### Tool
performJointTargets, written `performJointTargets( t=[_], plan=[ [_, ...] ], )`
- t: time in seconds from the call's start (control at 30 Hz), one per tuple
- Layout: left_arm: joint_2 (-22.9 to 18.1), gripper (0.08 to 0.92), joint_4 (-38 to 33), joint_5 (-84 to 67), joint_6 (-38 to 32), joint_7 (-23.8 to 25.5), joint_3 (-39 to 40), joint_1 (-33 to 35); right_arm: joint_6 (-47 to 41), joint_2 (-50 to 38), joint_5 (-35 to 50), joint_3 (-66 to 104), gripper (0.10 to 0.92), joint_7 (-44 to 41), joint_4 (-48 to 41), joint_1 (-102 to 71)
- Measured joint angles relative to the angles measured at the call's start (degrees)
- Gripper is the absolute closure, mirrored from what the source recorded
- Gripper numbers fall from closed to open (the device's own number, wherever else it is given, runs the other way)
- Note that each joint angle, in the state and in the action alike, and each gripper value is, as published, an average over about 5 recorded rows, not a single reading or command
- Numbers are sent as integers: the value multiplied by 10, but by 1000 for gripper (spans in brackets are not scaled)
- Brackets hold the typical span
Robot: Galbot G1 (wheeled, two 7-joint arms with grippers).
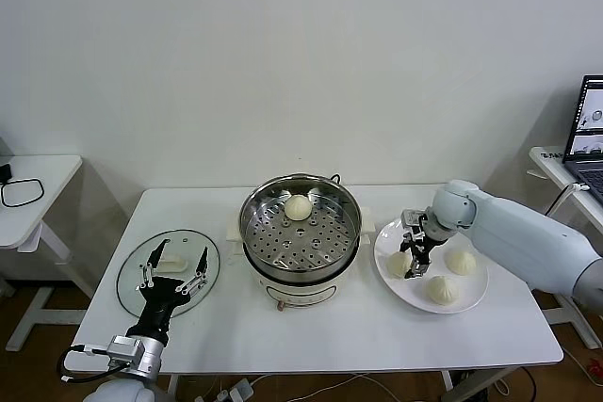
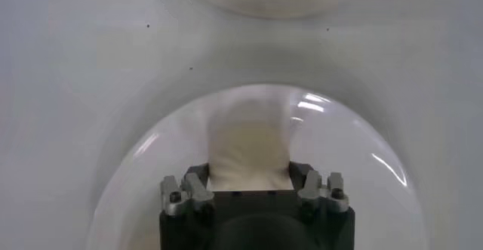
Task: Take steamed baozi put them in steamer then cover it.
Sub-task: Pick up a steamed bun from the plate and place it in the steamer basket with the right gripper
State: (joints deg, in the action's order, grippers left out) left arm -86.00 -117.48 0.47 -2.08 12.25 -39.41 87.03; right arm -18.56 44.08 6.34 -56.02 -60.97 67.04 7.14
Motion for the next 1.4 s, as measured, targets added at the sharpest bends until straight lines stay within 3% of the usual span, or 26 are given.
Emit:
performJointTargets(
  t=[0.33, 0.63, 0.93, 1.4],
  plan=[
    [3, 177, -5, 0, 1, 0, 6, 0, -32, -60, 111, -124, 313, -17, 112, 173],
    [8, 177, -10, -1, 2, 0, 4, -1, -84, -51, 229, -233, 313, -11, 199, 347],
    [8, 177, -12, -9, 2, 3, -11, 0, -149, 39, 301, -253, 315, 25, 212, 396],
    [11, 177, 3, -16, 3, 9, -31, -8, -226, 222, 327, -219, 313, 84, 130, 349]
  ],
)
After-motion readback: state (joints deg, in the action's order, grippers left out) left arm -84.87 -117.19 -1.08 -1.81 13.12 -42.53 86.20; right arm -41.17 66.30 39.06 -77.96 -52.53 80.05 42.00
